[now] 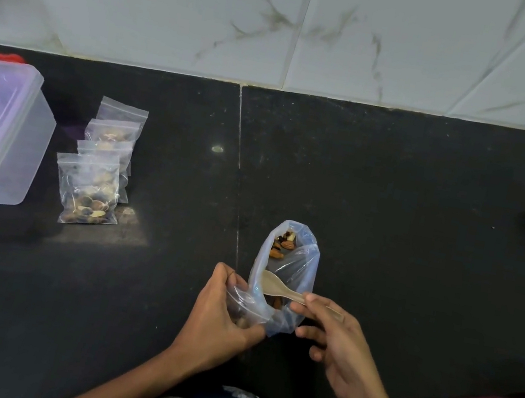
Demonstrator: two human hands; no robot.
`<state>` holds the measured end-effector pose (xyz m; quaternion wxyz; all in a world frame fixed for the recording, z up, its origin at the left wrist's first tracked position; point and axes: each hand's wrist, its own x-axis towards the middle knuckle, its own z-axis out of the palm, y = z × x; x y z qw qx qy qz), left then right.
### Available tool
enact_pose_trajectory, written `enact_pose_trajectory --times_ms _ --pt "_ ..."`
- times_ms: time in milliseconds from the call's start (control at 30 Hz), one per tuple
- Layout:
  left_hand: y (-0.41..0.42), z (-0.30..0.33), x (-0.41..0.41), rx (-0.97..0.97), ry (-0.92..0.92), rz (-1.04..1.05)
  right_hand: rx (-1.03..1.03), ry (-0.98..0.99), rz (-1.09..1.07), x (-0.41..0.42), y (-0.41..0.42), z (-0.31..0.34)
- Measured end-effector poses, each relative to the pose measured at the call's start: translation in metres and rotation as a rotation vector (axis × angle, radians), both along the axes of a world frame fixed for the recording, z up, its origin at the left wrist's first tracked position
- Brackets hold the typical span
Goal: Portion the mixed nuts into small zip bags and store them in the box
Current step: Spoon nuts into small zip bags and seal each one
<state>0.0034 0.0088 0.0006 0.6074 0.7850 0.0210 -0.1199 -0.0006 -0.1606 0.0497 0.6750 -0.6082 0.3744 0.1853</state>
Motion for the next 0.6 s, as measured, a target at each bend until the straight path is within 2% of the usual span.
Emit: enact_pose_trajectory --times_ms 100,200,300,367,500,600 --pt "0.001 0.0 0.0 -0.004 0.009 -0.006 -0.074 -0.075 -0.025 -0.002 0.002 0.003" --pt "0.002 0.002 0.001 -0.031 0.021 -0.007 -0.315 -0.276 0.0 -0.003 0.004 0.008" --pt "0.003 0.003 0.004 -0.084 0.053 -0.048 -0.61 -0.395 0.16 -0.002 0.011 0.006" --pt "0.002 0.003 0.006 -0.104 0.052 -0.089 -0.717 -0.395 0.283 -0.002 0.017 0.002" --pt "0.001 0.004 0.009 -0.084 0.032 -0.138 -0.683 -0.373 0.352 -0.004 0.027 -0.001" --pt "0.001 0.004 0.009 -0.08 0.035 -0.133 -0.535 -0.343 0.218 -0.003 0.03 -0.003"
